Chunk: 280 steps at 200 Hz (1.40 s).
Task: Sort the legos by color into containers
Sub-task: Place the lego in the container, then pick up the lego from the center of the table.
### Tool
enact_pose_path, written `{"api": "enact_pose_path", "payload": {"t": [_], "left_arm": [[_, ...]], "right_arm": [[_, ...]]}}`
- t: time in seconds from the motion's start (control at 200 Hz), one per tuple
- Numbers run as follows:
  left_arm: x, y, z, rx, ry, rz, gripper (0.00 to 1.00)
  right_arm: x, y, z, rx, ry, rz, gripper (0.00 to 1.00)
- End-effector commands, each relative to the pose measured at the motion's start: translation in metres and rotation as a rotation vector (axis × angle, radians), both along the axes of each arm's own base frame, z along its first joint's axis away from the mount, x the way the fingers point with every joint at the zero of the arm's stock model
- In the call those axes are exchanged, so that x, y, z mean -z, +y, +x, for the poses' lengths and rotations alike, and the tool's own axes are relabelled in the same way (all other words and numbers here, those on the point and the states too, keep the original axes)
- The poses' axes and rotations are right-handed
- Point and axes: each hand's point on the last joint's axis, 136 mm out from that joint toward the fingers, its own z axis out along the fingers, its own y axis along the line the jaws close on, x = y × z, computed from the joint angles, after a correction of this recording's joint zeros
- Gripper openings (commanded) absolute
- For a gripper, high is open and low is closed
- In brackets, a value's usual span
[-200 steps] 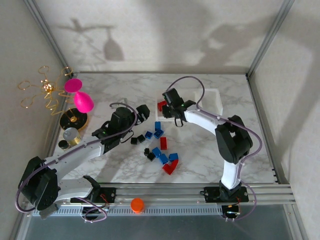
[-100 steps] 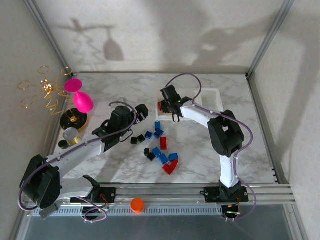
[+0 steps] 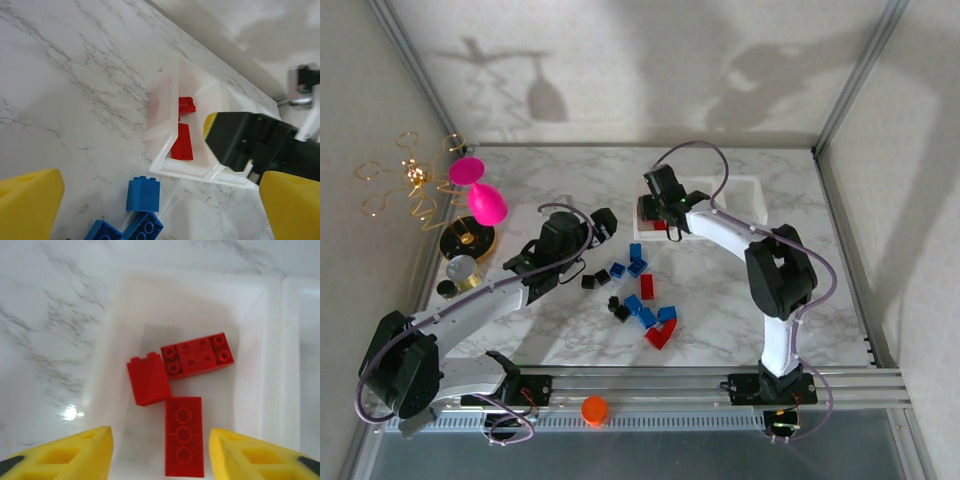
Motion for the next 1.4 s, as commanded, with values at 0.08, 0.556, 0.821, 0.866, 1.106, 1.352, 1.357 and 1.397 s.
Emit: {"api": "enact_pose_path", "payload": {"t": [0.08,0.556,0.821,0.866,1.106,1.352,1.357,1.397], "left_arm": [[-0.015,0.005,-0.010,0.015,-0.030,-0.030,1.00],[0.019,0.006,-0.046,0.042,0.067,-0.047,1.00],[0.039,0.006,-0.060,0.043,0.122,-0.038,1.00],[0.041,0.007,-0.062,0.041,0.126,-0.040,1.00],[0.046,0.007,-0.066,0.040,0.129,-0.045,0.99],[0.051,0.009,-0.067,0.032,0.135,-0.031,1.00],[0.051,0.010,-0.067,0.032,0.136,-0.030,1.00],[0.052,0.010,-0.067,0.030,0.136,-0.031,1.00]], "right_arm": [[-0.030,0.002,-0.033,-0.061,-0.012,0.066,0.57],[0.014,0.004,-0.158,-0.240,0.157,0.044,0.69],[0.053,0.003,-0.192,-0.200,0.281,0.056,0.74],[0.058,0.007,-0.196,-0.200,0.294,0.063,0.75],[0.085,0.016,-0.198,-0.147,0.317,0.049,0.74],[0.102,0.014,-0.191,-0.136,0.305,-0.007,0.64],[0.103,0.014,-0.191,-0.136,0.305,-0.010,0.64],[0.106,0.013,-0.190,-0.133,0.305,-0.019,0.63]]}}
